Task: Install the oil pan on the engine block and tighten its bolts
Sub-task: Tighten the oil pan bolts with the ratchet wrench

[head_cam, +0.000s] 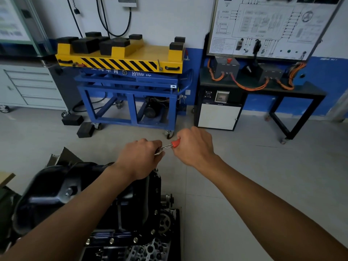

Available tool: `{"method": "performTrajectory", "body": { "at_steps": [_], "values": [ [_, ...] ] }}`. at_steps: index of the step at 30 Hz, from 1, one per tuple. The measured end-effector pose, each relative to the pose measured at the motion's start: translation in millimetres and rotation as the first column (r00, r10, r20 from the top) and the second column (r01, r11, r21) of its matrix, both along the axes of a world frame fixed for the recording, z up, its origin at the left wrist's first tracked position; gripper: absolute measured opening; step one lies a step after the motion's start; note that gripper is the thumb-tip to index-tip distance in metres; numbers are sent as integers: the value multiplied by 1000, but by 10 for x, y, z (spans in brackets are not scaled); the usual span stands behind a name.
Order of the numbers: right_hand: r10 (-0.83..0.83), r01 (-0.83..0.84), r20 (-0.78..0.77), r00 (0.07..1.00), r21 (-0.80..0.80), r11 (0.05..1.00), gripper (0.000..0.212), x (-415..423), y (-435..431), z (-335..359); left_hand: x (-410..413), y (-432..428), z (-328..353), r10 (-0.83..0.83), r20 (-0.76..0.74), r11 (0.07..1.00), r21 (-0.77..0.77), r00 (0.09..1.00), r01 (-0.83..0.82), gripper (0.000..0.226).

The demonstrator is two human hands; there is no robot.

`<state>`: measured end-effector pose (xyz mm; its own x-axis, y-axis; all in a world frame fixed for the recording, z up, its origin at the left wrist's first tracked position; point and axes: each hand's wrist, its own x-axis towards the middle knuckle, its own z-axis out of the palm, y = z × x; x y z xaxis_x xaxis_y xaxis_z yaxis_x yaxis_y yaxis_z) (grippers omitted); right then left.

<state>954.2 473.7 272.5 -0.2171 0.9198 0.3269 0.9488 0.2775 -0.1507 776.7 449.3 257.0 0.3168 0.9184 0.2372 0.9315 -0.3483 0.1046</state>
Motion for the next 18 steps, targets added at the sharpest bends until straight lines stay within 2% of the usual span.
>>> {"method": "performTrajectory", "body": {
  "at_steps": [4, 18],
  "values": [
    [-13, 12, -25, 1000, -13, 1000, 34, 17, 49, -67, -3, 48, -64, 6, -46, 999, 33, 999, -5, 20],
    [2, -4, -61, 998, -37, 999, 38, 3, 128, -215, 41, 27, -75, 77, -100, 996, 43, 992, -73, 22]
  ]
}}
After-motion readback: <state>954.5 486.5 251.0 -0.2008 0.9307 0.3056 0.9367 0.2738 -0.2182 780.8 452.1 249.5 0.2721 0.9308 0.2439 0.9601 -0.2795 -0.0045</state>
